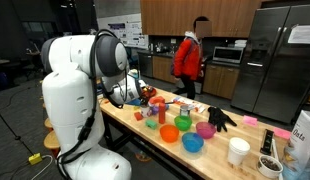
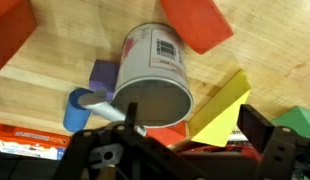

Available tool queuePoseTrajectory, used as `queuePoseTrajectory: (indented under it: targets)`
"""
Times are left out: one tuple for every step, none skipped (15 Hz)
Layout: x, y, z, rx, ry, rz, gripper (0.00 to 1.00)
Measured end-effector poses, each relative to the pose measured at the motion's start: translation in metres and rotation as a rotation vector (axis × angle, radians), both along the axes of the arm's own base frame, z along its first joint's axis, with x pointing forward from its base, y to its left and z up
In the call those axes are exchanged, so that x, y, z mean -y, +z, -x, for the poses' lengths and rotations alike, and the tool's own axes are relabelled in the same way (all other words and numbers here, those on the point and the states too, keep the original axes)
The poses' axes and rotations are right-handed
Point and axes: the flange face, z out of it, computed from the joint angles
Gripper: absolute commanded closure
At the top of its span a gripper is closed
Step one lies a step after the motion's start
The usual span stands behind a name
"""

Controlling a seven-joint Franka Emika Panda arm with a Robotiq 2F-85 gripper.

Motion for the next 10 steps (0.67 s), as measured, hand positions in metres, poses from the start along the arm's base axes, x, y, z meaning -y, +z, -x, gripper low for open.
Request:
queuePoseTrajectory:
  targets:
    - [-0.0006,-0.0011,0.0007,-0.017,-0.008,0.002,0.00]
    - [-0.0013,-0.0018,0.0013,-0.031,-0.015,0.004,0.00]
    - [-0.0018,-0.0023,0.0016,-0.042,-0.018,0.005,0.00]
    - [-0.0019,-0.0024,0.0017,-0.048,-0.021,0.007,0.00]
    - [-0.0019,-0.0023,0.0017,-0.052,-0.023,0.009,0.25]
    - [-0.0018,-0.0020,0.0016,-0.053,-0.024,0.011,0.27]
    - [-0.0017,-0.0016,0.0014,-0.053,-0.024,0.011,0.32]
    - [-0.0017,-0.0011,0.0013,-0.052,-0.022,0.012,0.40]
    - [-0.0017,-0.0007,0.0012,-0.051,-0.018,0.014,0.47]
    - [-0.0018,-0.0004,0.0011,-0.050,-0.014,0.016,0.54]
